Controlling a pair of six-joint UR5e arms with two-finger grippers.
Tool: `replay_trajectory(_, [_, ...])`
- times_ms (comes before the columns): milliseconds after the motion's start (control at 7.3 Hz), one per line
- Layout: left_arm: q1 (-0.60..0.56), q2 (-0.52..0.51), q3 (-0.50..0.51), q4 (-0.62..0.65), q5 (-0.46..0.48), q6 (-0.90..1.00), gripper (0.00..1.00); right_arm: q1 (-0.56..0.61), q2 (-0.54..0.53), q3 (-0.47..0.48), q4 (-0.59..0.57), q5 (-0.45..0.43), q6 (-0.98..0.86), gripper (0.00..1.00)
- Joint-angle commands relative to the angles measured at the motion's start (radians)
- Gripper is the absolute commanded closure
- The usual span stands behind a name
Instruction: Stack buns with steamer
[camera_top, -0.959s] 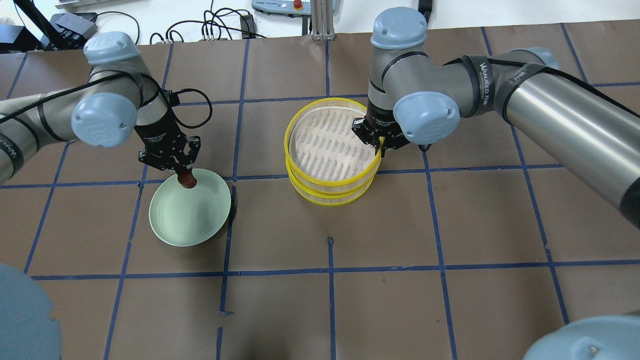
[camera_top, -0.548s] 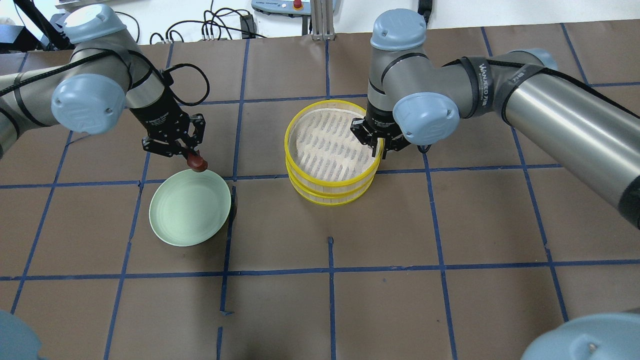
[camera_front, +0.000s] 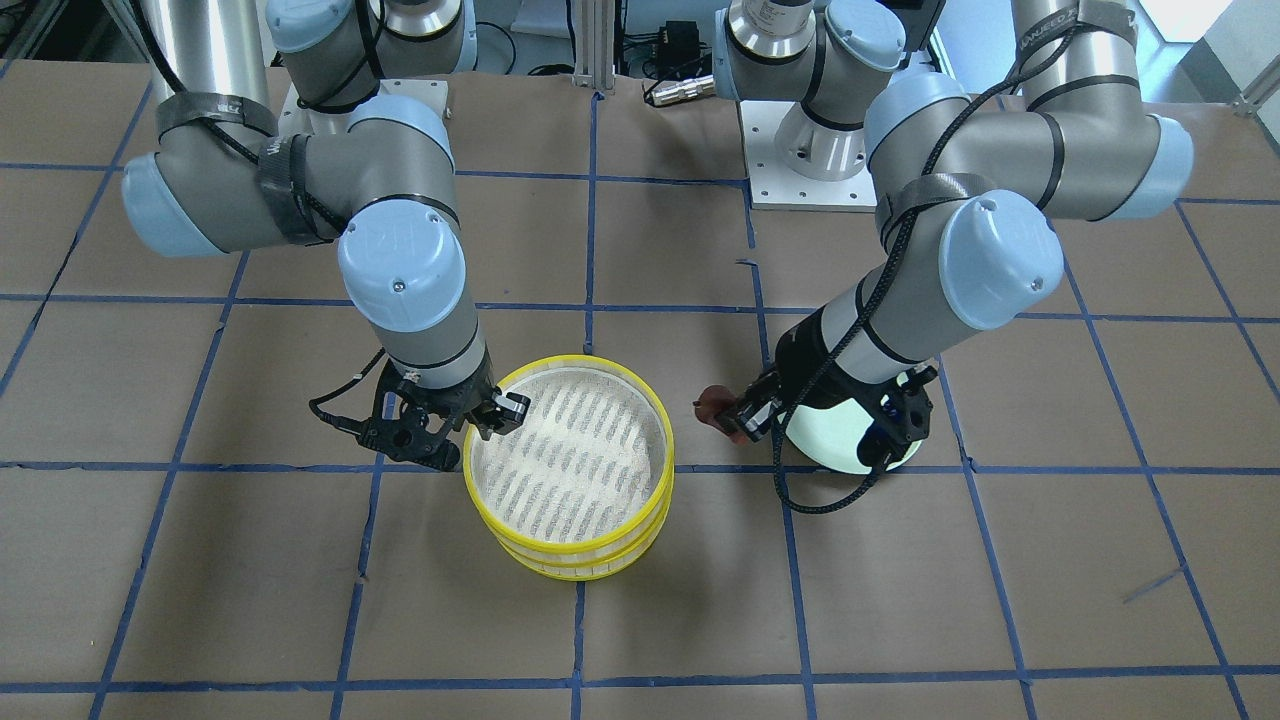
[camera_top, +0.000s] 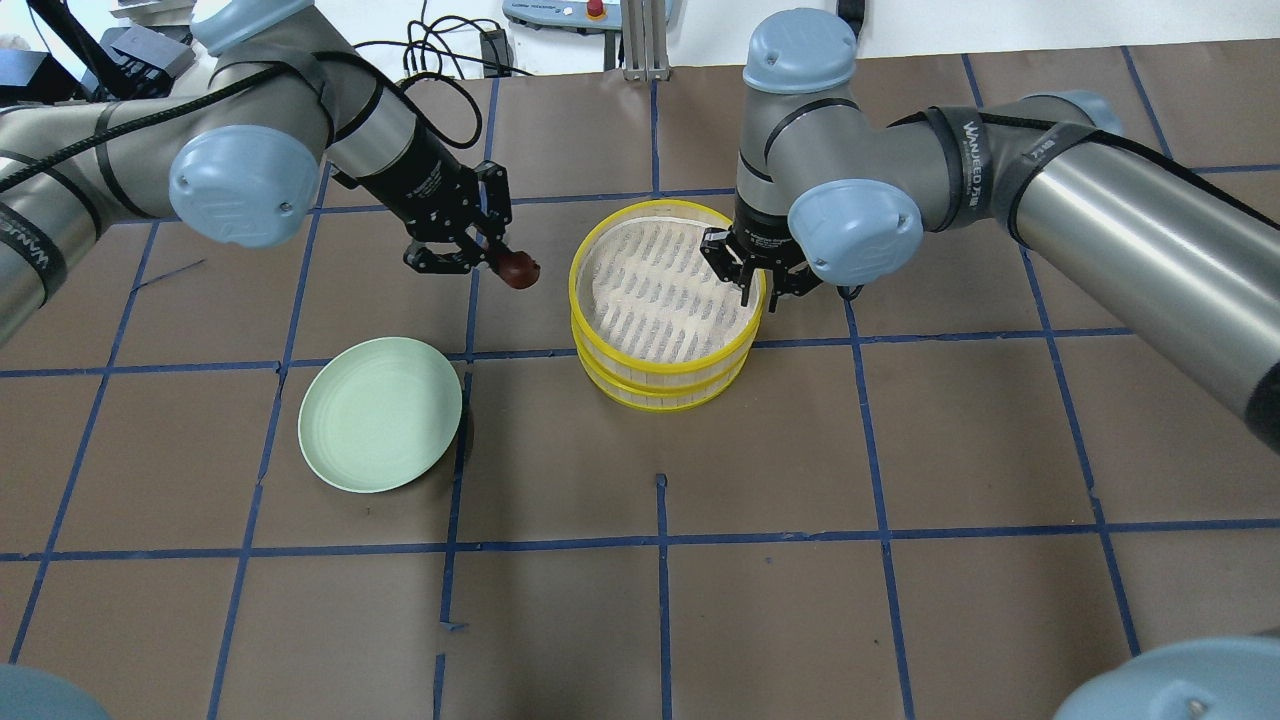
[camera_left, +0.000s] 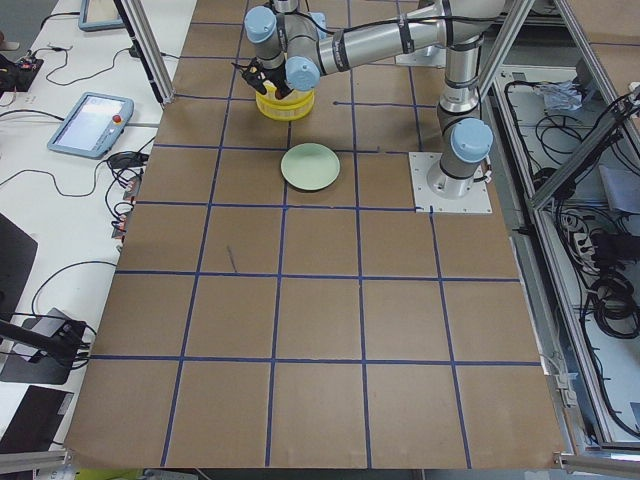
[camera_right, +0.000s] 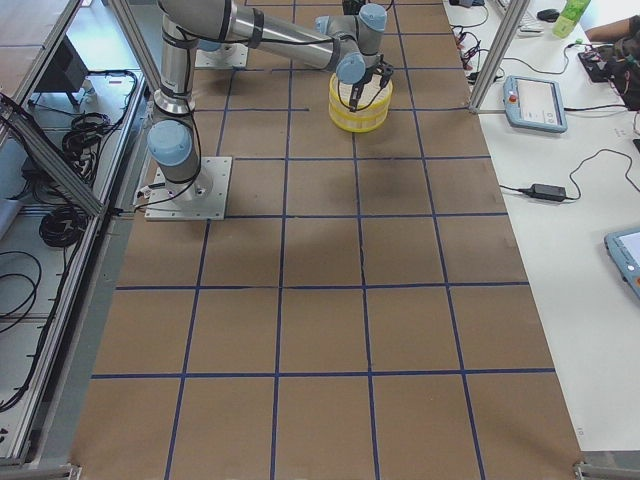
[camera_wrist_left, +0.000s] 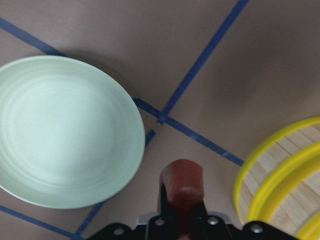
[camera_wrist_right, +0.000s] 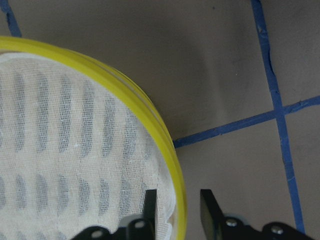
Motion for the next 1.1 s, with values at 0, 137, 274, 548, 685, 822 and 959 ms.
replay_trajectory(0, [-0.083,-0.038,0.002,0.081,-0.077,-0.154,0.86,-0.086,-0.082,-0.076,0.15,0.002,-0.115,0.21])
replay_trajectory(137, [-0.085,-0.043,0.002,0.084,-0.074,-0.135,0.34,-0.157,-0.137,-0.096,0.235,0.0,-0.218,0.21])
replay_trajectory(274, [-0.085,-0.045,0.002,0.083,-0.071,-0.124,0.0,-0.192,-0.202,-0.103,0.306,0.0,-0.283,0.2])
replay_trajectory(548, [-0.085,-0.04,0.002,0.083,-0.071,-0.124,0.0,-0.112,-0.289,-0.129,0.384,-0.006,-0.289,0.15])
replay_trajectory(685, [-0.085,-0.036,0.004,0.081,-0.071,-0.122,0.0,-0.104,-0.3,-0.152,0.435,-0.009,-0.335,0.13])
replay_trajectory(822, [-0.085,-0.035,0.002,0.081,-0.07,-0.103,0.0,-0.105,-0.311,-0.185,0.51,-0.014,-0.349,0.13])
replay_trajectory(959, [-0.085,-0.037,0.002,0.081,-0.07,-0.098,0.0,-0.105,-0.313,-0.208,0.518,-0.014,-0.352,0.12])
